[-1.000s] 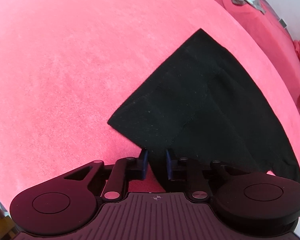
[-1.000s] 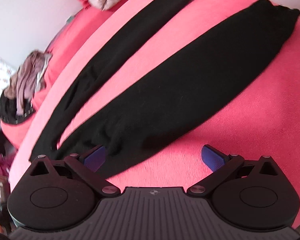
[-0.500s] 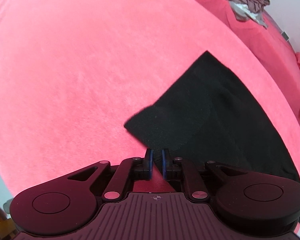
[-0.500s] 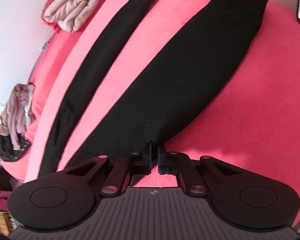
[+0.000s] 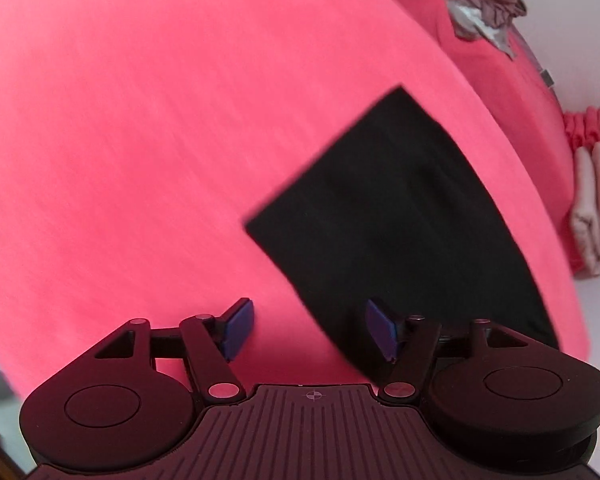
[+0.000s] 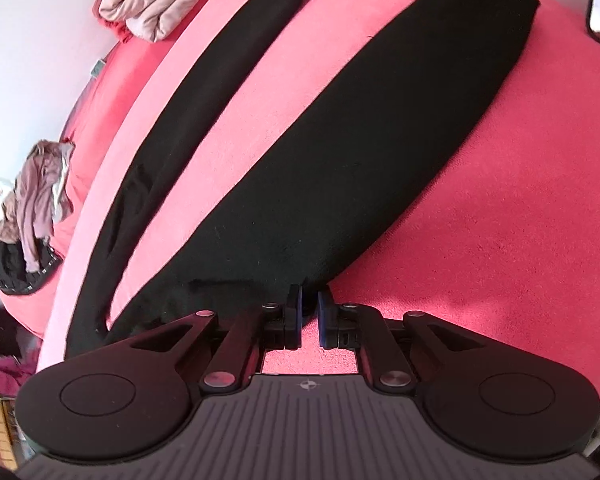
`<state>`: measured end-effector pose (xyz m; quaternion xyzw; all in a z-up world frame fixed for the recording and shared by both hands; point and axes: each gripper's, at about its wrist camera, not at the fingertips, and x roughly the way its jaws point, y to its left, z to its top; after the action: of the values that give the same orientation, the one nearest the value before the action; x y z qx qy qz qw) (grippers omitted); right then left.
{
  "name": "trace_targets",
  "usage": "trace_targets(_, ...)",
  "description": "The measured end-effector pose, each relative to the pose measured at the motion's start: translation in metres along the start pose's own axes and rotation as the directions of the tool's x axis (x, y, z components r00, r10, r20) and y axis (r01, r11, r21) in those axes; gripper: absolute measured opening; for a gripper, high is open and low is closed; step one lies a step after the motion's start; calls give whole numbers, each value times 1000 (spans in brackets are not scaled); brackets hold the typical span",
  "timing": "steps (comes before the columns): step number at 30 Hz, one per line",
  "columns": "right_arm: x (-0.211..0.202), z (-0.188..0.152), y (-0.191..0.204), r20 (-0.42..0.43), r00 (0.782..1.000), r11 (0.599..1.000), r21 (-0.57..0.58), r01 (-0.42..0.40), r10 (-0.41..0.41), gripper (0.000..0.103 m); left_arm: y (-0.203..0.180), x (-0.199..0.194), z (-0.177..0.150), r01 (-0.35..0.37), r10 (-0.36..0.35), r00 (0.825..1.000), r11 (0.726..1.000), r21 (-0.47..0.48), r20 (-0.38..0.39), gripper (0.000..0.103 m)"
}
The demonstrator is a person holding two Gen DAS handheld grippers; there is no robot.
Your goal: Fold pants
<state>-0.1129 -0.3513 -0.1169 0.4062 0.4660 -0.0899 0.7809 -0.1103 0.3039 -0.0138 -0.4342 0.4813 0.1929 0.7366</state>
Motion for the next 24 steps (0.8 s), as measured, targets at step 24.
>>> trace_targets(24, 0, -9, 19, 20, 999, 993, -111, 35, -33, 7, -13, -1, 19, -1, 9, 997, 994, -112, 71, 73)
